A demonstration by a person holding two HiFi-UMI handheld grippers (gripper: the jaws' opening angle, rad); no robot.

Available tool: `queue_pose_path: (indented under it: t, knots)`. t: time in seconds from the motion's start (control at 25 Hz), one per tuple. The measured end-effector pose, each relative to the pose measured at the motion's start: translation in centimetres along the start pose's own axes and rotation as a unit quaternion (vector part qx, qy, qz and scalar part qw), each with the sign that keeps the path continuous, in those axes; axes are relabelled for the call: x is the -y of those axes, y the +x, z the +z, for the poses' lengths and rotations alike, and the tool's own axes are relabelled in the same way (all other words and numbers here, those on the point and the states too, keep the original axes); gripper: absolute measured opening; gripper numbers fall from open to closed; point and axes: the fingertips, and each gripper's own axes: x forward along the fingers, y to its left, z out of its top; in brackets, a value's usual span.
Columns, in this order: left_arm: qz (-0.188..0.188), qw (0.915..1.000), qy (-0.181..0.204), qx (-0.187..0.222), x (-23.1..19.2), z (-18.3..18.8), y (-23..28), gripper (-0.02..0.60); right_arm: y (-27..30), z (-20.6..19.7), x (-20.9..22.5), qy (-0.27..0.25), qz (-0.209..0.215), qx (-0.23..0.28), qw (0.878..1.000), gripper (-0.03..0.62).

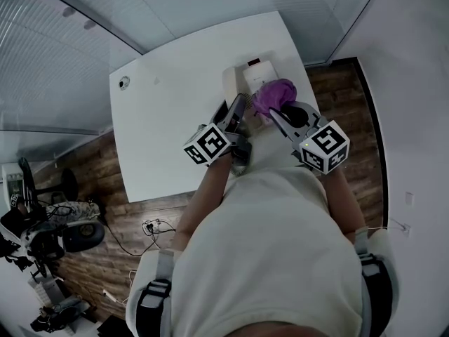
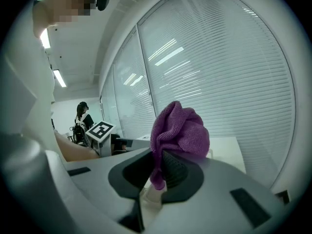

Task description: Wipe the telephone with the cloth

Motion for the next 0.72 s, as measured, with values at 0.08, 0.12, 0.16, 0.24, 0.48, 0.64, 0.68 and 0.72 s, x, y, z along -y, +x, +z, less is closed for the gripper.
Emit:
queue_pose_path:
  t: [0.08, 0.12, 0.16, 0.24, 0.48, 0.64, 0.68, 0.72]
  knots:
    - [0.026, 0.9994, 0.021, -0.012, -0.8, -0.8, 0.3, 0.229, -0.1, 0.0, 0.1, 0.002, -0.002, 0.001, 1.0, 0.046]
    - [0.039, 0.9986, 0.03, -0.017, -1.2, -1.1, 0.4, 0.229, -0.1, 0.0, 0.2, 0.004, -0.003, 0.003, 1.0, 0.046]
    - [0.051, 0.9978, 0.037, -0.021, -1.6, -1.3, 0.6, 0.23, -0.1, 0.1, 0.2, 0.007, -0.002, 0.004, 1.0, 0.046]
    - [0.068, 0.9965, 0.043, -0.024, -2.1, -1.6, 0.7, 0.229, -0.1, 0.1, 0.3, 0.008, -0.003, 0.005, 1.0, 0.046]
    - [0.103, 0.9931, 0.044, -0.036, -2.8, -2.6, 1.1, 0.23, -0.3, 0.1, 0.5, 0.012, -0.006, 0.006, 1.0, 0.046]
    - [0.133, 0.9882, 0.061, -0.044, -3.5, -3.0, 1.8, 0.229, 0.0, 0.0, 0.7, 0.016, -0.005, 0.006, 1.0, 0.046]
    - [0.139, 0.9871, 0.065, -0.047, -3.6, -3.0, 1.8, 0.229, 0.1, 0.0, 0.7, 0.016, -0.005, 0.006, 1.0, 0.046]
    - [0.141, 0.9866, 0.065, -0.05, -3.6, -3.1, 2.0, 0.227, 0.1, 0.0, 0.7, 0.016, -0.004, 0.006, 1.0, 0.046]
